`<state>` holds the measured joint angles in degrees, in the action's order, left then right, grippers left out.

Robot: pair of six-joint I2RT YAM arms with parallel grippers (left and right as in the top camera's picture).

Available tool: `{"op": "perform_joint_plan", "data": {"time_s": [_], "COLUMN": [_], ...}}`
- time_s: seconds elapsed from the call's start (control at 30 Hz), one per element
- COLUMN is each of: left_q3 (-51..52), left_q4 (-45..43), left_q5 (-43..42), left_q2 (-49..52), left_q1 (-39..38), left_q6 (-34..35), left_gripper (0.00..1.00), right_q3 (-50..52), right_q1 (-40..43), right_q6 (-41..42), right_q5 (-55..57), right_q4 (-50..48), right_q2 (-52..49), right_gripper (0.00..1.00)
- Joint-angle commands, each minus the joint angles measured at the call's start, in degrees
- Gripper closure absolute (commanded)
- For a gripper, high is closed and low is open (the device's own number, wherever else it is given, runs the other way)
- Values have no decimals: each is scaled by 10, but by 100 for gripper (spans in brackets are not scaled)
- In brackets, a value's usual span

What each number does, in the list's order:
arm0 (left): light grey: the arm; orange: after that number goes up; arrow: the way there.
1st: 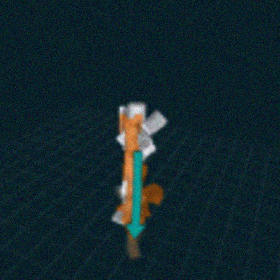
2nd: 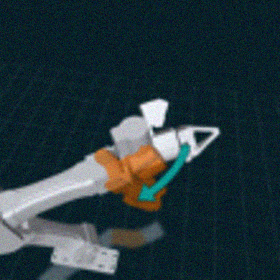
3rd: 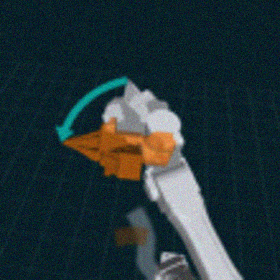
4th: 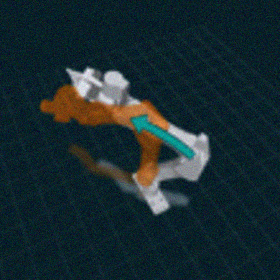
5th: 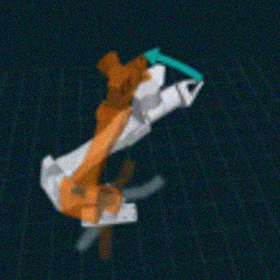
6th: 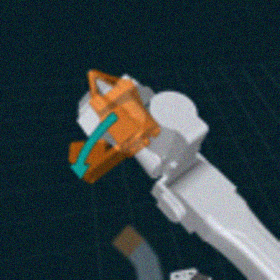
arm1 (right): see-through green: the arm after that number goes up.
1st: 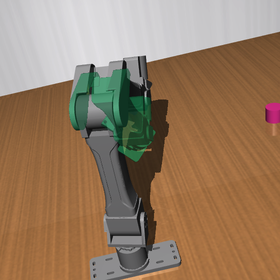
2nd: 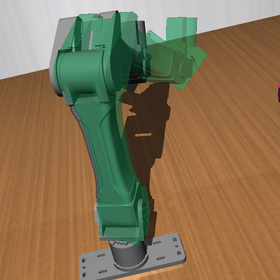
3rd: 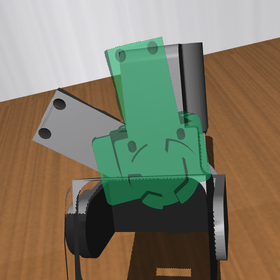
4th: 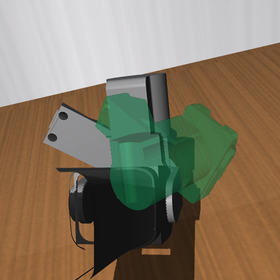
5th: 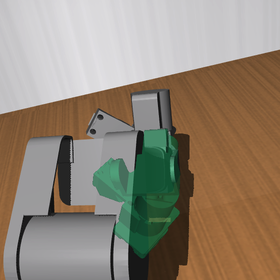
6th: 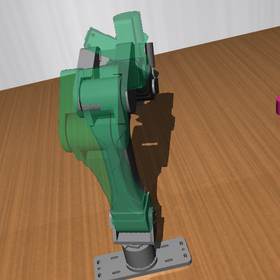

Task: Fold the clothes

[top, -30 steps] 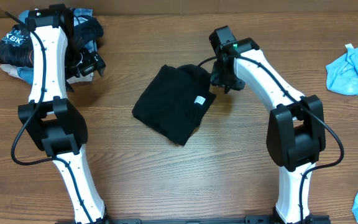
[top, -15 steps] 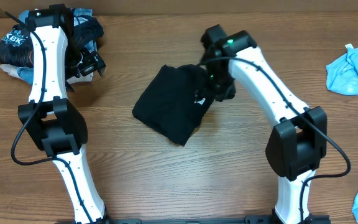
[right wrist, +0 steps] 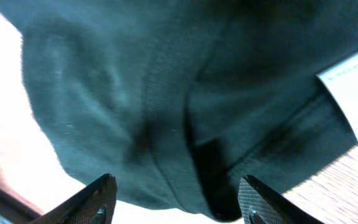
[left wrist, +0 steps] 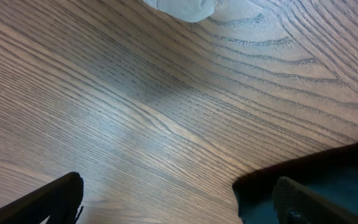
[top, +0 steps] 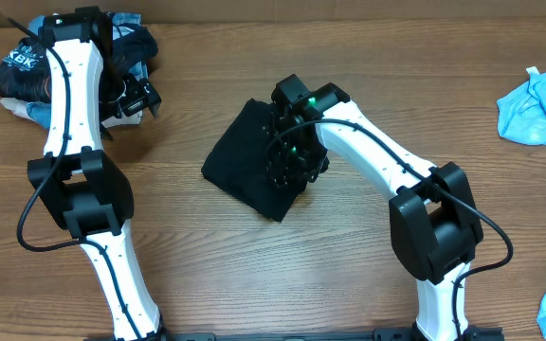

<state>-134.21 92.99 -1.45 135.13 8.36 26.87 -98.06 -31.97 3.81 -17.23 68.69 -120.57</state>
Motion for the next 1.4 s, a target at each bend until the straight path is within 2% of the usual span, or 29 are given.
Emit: {"op": "perform_joint_plan", "data": {"time_s": [0.0,0.13,0.33,0.43,0.6,0.67,0.73,0.8,0.97,1.13,1.2,1.33,1.37], "left_q3": [3,3,3,3,3,3,3,3,3,3,3,3,3], "left_q4": [0,0,0,0,-1,0,0,0,0,0,0,-1,-1], "left_q5": [-3,-2,-2,-2,-2,-2,-2,-2,0,2,3,4,4], "left_q2": [-1,-1,-1,-1,-1,-1,-1,-1,-1,-1,-1,-1,-1], "left_q1": [2,2,2,2,2,2,2,2,2,2,2,2,2], "left_q6": [2,1,1,1,2,1,1,1,1,1,-1,-1,-1], "left_gripper": [0,0,0,0,0,0,0,0,0,0,0,0,0], "right_q3": [2,3,7,17,21,21,21,21,9,-5,-5,-5,2], "right_q1": [-3,-6,-10,-16,-25,-30,-32,-32,-23,-6,1,13,13], "right_q6": [-9,-9,-9,-8,-6,-6,-6,-6,7,-33,-45,-54,-57], "right_q5": [-32,-35,-35,-56,-85,-86,-85,-72,13,33,38,36,20], "right_q4": [-9,-16,-16,-20,-22,-22,-22,-23,-23,-24,-24,-23,-25], "right_q2": [18,17,9,9,9,9,9,9,10,10,10,10,9], "right_gripper": [34,39,39,51,62,73,76,74,62,31,25,23,25]}}
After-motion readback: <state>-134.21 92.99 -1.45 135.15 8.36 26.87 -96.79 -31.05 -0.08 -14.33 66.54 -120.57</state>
